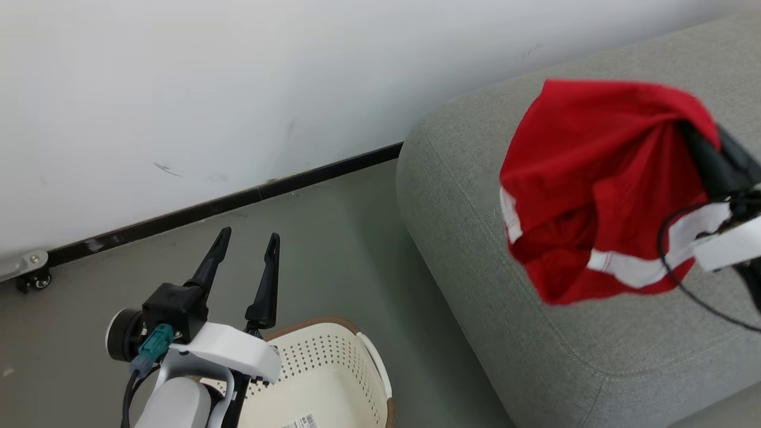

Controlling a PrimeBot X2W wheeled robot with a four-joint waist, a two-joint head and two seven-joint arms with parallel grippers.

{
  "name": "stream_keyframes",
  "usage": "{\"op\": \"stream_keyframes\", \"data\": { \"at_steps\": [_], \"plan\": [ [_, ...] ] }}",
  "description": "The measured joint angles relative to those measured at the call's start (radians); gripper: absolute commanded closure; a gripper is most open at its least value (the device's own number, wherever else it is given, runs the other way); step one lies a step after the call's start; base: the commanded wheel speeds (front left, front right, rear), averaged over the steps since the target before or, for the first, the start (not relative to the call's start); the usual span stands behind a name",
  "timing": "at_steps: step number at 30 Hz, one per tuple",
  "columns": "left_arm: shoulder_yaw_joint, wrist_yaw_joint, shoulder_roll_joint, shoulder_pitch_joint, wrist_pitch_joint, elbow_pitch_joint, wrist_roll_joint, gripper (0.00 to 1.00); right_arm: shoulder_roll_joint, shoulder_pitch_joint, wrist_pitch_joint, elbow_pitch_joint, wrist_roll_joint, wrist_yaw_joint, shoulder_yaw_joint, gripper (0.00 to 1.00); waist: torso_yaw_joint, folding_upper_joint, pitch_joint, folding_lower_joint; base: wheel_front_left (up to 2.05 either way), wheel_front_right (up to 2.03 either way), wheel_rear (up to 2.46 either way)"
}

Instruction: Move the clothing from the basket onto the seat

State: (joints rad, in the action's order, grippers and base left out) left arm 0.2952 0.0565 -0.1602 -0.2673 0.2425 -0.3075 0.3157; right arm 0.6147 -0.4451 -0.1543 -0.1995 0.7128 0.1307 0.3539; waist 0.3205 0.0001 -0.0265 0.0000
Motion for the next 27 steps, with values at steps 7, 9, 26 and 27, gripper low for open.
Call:
{"op": "stream_keyframes", "data": {
  "at_steps": [7, 9, 26, 27],
  "plan": [
    [-0.007, 0.015, -0.03, 0.0, 0.0, 0.047, -0.027, 0.0, 0.048, -0.168, 0.067, -0.041, 0.011, 0.0, -0.062, 1.0, -0.002, 0.0, -0.043, 0.0, 0.0, 0.0, 0.0],
    [-0.01, 0.02, -0.033, 0.0, 0.001, 0.063, -0.033, 0.0, 0.055, -0.209, 0.088, -0.066, 0.014, 0.0, -0.077, 1.0, -0.005, 0.0, -0.056, 0.0, 0.0, 0.0, 0.0],
    [-0.016, 0.036, -0.092, -0.005, -0.015, 0.182, -0.073, 0.0, 0.135, -0.439, 0.172, -0.335, -0.005, 0.0, -0.238, 1.0, -0.063, 0.0, -0.172, 0.0, 0.0, 0.0, 0.0],
    [-0.016, 0.036, -0.092, -0.006, -0.019, 0.189, -0.074, 0.0, 0.14, -0.444, 0.172, -0.347, -0.01, 0.0, -0.247, 1.0, -0.066, 0.0, -0.179, 0.0, 0.0, 0.0, 0.0]
  ]
}}
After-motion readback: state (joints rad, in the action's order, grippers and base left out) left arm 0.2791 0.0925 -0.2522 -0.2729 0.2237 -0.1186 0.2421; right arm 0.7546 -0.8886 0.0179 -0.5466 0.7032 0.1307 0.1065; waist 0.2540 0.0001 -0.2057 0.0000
